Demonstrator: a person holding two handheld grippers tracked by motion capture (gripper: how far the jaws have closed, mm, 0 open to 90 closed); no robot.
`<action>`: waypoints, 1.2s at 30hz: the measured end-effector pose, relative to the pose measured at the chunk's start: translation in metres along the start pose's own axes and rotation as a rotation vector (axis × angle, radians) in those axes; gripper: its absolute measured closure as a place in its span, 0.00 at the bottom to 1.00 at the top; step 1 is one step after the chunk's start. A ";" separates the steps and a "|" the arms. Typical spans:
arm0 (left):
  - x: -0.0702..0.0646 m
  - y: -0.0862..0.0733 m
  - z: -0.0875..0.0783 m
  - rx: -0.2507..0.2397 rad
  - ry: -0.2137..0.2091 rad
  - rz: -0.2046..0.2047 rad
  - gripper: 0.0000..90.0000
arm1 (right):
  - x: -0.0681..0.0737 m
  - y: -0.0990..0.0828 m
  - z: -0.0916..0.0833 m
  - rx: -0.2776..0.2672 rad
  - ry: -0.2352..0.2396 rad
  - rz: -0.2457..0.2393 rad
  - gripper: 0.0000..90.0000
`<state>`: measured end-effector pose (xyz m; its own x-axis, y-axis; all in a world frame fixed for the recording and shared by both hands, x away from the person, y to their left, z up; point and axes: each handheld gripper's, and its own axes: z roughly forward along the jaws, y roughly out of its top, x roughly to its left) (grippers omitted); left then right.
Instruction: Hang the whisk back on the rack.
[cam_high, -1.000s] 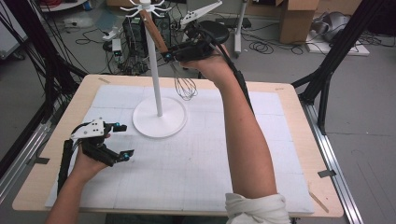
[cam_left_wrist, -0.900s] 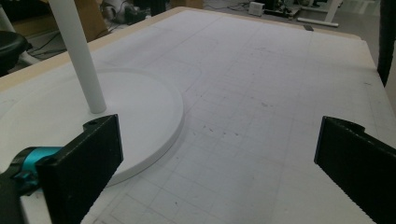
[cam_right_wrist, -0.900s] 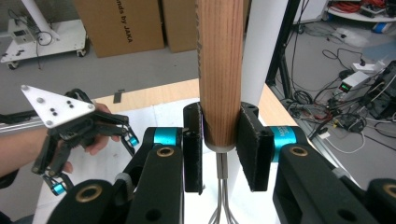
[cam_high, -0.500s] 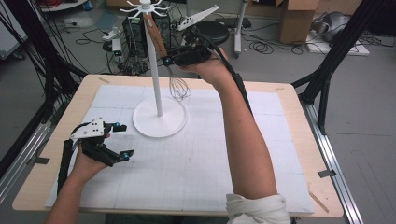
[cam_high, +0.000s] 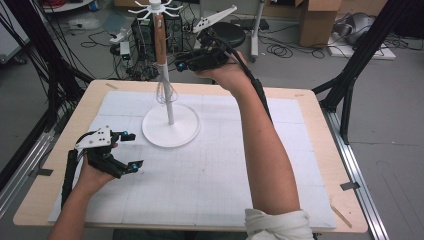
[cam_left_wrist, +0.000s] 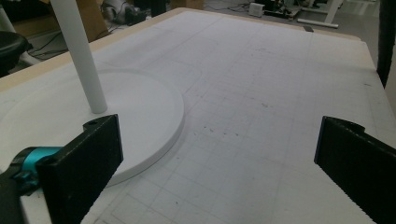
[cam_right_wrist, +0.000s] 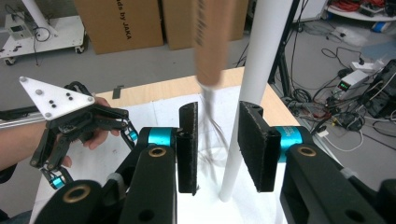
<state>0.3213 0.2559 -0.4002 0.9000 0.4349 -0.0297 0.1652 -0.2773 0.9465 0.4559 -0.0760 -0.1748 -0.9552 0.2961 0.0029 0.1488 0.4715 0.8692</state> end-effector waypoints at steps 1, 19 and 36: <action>0.000 0.000 0.000 0.000 0.000 0.000 0.02 | 0.001 0.000 -0.001 -0.003 -0.001 -0.005 0.75; 0.000 0.000 0.000 0.003 0.001 0.000 0.02 | 0.021 -0.027 -0.038 -0.034 -0.055 -0.056 0.61; -0.001 0.000 0.000 0.008 0.000 0.003 0.02 | 0.039 -0.070 -0.059 -0.064 -0.064 -0.066 0.45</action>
<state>0.3206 0.2554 -0.3997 0.9006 0.4338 -0.0268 0.1655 -0.2854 0.9440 0.3928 -0.1467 -0.2066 -0.9438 0.3193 -0.0848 0.0679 0.4386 0.8961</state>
